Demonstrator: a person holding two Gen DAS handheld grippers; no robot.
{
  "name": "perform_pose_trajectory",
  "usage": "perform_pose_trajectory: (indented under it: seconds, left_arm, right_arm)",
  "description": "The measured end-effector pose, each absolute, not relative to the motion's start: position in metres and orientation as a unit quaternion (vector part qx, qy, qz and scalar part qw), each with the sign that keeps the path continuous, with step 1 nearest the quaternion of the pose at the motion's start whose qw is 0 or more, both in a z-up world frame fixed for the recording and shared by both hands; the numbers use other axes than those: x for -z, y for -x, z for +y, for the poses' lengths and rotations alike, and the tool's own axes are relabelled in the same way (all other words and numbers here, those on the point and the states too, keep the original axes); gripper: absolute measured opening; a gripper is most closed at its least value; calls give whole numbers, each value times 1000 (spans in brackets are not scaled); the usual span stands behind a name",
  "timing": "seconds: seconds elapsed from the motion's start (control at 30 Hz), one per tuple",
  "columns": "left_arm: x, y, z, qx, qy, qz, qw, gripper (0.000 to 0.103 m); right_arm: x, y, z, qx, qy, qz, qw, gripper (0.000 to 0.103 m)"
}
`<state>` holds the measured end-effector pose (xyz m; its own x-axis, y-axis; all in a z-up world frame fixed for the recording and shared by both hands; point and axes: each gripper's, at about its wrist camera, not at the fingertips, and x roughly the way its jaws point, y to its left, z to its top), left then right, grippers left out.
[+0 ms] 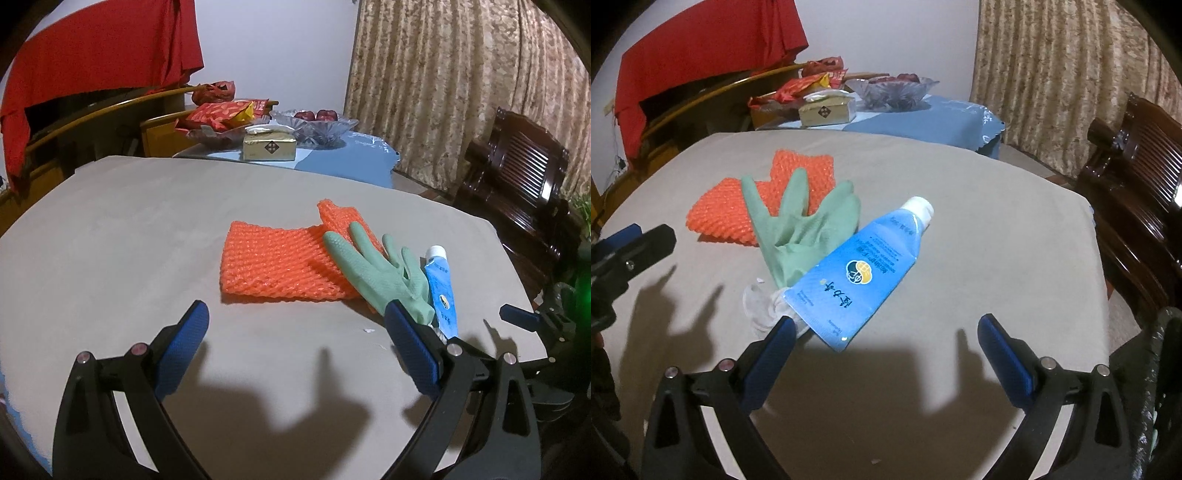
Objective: Collect trash
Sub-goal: 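Move both tools back to the table toward the blue tube and second glove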
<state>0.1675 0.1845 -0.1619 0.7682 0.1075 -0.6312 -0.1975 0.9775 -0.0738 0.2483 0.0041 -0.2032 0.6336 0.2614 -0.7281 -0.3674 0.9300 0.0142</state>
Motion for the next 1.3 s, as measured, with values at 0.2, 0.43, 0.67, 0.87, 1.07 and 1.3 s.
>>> perform_pose_trajectory:
  seconds: [0.2, 0.43, 0.67, 0.87, 1.07, 1.3]
  left_arm:
    - [163, -169, 182, -78, 68, 332, 938, 93]
    - [165, -171, 179, -78, 69, 333, 937, 93]
    - [166, -173, 180, -84, 71, 334, 936, 93]
    - [167, -175, 183, -88, 74, 333, 936, 93]
    - [170, -176, 185, -85, 76, 336, 935, 93]
    - [172, -179, 183, -79, 77, 337, 935, 93]
  right_arm:
    - [207, -254, -8, -149, 69, 395, 904, 97]
    - [201, -265, -37, -117, 50, 394, 910, 97]
    - [196, -261, -6, -165, 50, 385, 906, 97]
    - [196, -264, 13, -179, 49, 385, 904, 97]
    - [200, -267, 9, -167, 53, 393, 903, 97]
    - [210, -271, -15, -132, 57, 410, 901, 97]
